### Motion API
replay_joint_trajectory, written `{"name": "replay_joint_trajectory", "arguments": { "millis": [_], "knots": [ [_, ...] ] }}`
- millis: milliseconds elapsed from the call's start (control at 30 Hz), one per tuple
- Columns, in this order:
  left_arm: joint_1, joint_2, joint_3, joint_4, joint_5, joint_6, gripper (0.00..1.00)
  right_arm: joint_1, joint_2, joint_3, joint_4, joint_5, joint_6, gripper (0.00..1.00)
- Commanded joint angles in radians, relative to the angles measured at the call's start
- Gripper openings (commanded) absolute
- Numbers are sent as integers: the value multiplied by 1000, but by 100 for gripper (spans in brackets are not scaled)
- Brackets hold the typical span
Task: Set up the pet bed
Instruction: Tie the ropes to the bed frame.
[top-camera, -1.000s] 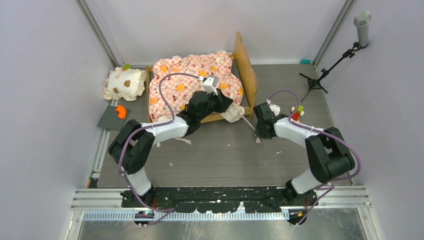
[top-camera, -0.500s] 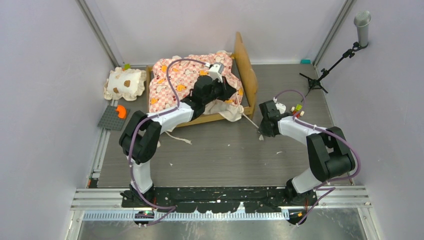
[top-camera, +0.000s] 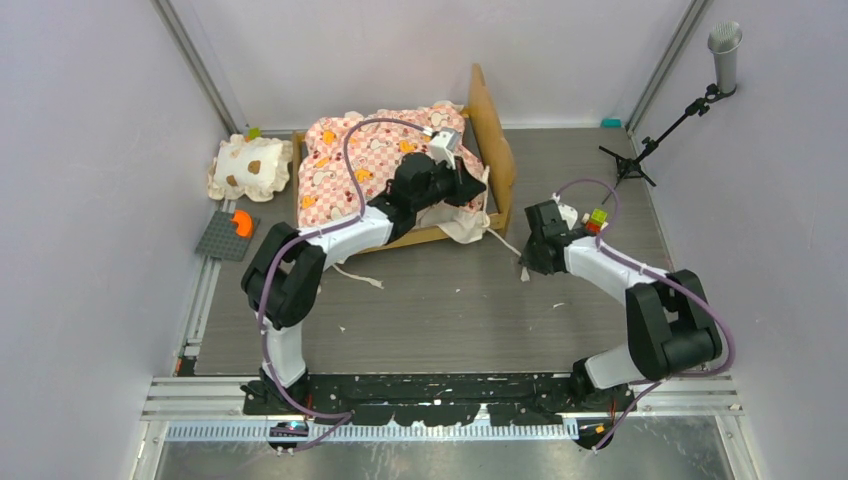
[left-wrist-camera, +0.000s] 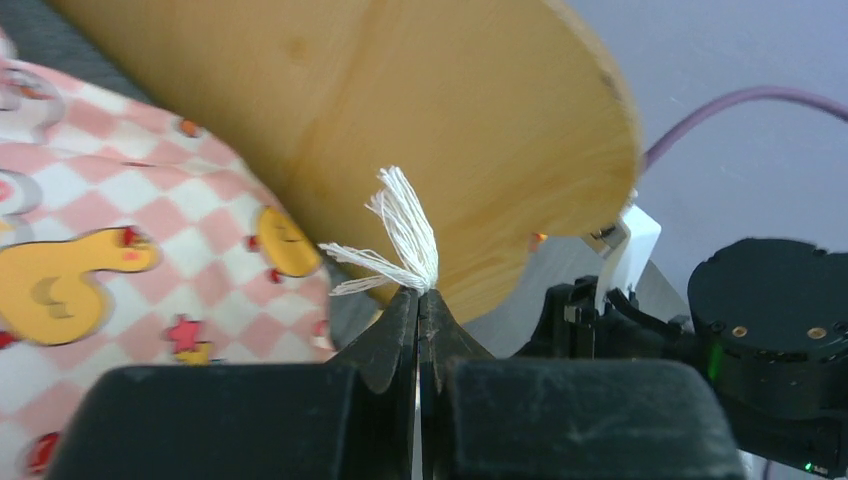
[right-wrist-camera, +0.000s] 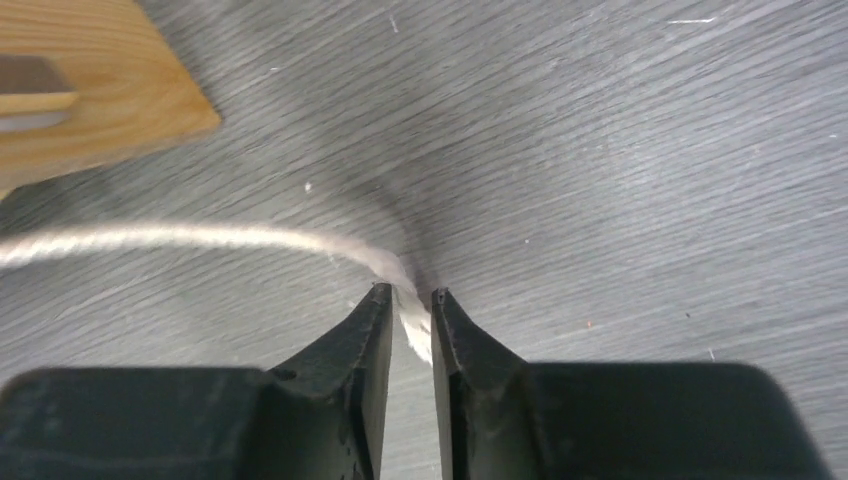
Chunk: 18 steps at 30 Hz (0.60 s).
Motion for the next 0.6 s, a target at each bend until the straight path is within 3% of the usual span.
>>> {"name": "replay_joint_trajectory", "arguments": {
  "millis": [0,333,367,500,567],
  "knots": [
    [-85,-46,-14,92,37,0,0,-4,-140,10,-29,10,-11,30],
    [-202,-26,-127,191,49,-7,1,-23,-397,36,-197,149,-24,37],
    [-211,-11,-117,182,62,-4,6,-27,-418,40,-210,157,-25,37],
    [-241,12,-97,128,35,37,54,-34,-477,64,-257,177,-35,45],
    [-244,-12,-115,108,-5,54,64,-37,-492,74,-275,185,-44,52]
  ]
}}
